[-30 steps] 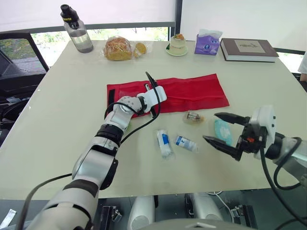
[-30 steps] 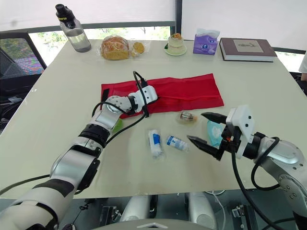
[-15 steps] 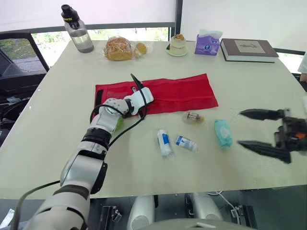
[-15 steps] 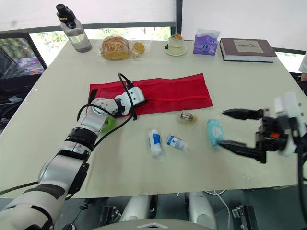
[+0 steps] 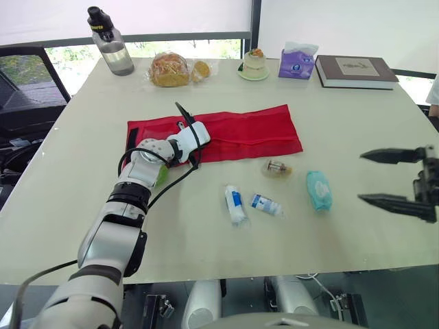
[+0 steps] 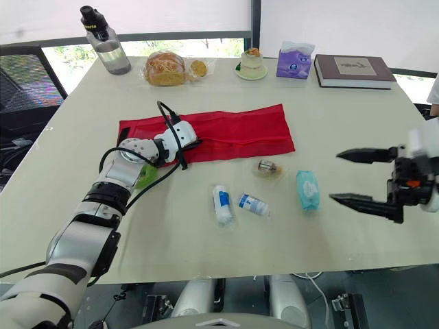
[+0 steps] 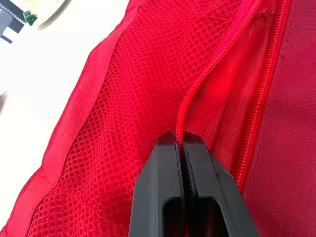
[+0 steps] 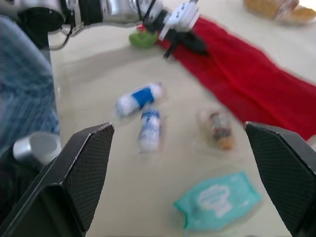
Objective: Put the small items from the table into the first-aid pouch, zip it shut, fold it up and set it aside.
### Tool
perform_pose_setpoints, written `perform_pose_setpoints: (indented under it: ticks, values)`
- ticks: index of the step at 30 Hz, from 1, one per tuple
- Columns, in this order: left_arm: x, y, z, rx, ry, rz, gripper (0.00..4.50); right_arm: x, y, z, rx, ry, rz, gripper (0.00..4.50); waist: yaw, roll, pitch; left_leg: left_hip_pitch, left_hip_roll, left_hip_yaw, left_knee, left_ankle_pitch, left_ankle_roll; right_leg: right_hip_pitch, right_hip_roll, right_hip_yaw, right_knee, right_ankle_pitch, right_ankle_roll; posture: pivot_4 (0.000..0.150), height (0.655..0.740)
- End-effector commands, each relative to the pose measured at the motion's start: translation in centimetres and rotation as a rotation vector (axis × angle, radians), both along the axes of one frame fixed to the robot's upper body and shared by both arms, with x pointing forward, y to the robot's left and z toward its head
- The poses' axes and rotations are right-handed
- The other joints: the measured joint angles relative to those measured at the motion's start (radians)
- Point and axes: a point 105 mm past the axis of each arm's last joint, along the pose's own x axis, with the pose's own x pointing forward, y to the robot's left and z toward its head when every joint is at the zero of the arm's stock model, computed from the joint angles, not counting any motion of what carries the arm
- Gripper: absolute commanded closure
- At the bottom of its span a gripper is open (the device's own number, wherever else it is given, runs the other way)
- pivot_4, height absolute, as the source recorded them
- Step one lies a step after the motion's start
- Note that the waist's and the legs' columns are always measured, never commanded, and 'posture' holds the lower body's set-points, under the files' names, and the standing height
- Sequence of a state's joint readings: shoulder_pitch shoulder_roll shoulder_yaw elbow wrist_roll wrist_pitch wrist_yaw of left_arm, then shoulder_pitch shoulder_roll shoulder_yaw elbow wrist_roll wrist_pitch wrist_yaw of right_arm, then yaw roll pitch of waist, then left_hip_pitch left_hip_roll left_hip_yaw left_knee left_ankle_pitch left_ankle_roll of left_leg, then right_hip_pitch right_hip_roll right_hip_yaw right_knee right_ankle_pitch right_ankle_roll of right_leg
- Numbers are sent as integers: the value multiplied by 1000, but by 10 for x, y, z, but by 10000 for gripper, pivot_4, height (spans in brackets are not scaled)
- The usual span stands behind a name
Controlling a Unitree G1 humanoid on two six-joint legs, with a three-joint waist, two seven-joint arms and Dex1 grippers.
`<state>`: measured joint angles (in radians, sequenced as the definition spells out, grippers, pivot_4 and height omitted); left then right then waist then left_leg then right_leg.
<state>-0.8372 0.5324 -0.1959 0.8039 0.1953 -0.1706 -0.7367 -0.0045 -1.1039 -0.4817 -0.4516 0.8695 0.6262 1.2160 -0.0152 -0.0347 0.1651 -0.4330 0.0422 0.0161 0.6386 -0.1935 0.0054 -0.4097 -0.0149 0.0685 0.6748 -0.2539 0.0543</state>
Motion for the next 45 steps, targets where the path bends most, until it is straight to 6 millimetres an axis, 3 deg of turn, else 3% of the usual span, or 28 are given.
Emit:
perform_pose_setpoints:
  ticks: [1,5,8,14,18,23,28,45]
  values:
    - [2,2,13,-24,-40,9,44751,-3,27,-7,-2,-18,42,0,-1,0,0,0,0,0,0,0,0,0,0,0,0,0,0,1500,7400]
    - [2,-4,13,-23,-39,-9,44751,0,63,-23,75,-16,72,0,-1,0,0,0,0,0,1,0,0,0,0,0,2,0,0,1500,7400]
    - [2,-14,12,-29,-35,-36,44751,13,95,-44,109,-13,76,0,-1,0,0,-1,0,0,2,0,0,0,0,0,2,0,0,1500,7400]
    - [1,-20,9,-35,-25,-48,44751,27,136,-64,117,-1,122,0,3,-1,0,-3,0,0,5,0,0,-1,0,0,3,0,0,1500,7400]
    - [-2,-23,4,-29,-5,-65,44751,13,159,-80,100,93,200,0,4,-1,0,-2,0,-1,4,0,0,-1,0,-1,3,0,0,1500,7400]
    - [-3,-21,2,-30,9,-61,44751,6,167,-95,33,140,194,0,3,-1,0,-3,0,-1,5,0,0,-1,0,-1,3,0,0,1500,7400]
    - [-1,-21,3,-30,14,-55,44751,23,167,-113,-52,176,60,0,2,-1,0,-2,0,-1,5,0,0,-1,0,-1,4,0,0,1500,7400]
    - [-7,-19,-11,-38,59,-51,44751,45,197,-127,-138,224,-122,0,1,-1,-1,-2,0,-1,5,0,0,-1,0,-2,4,0,0,1500,7400]
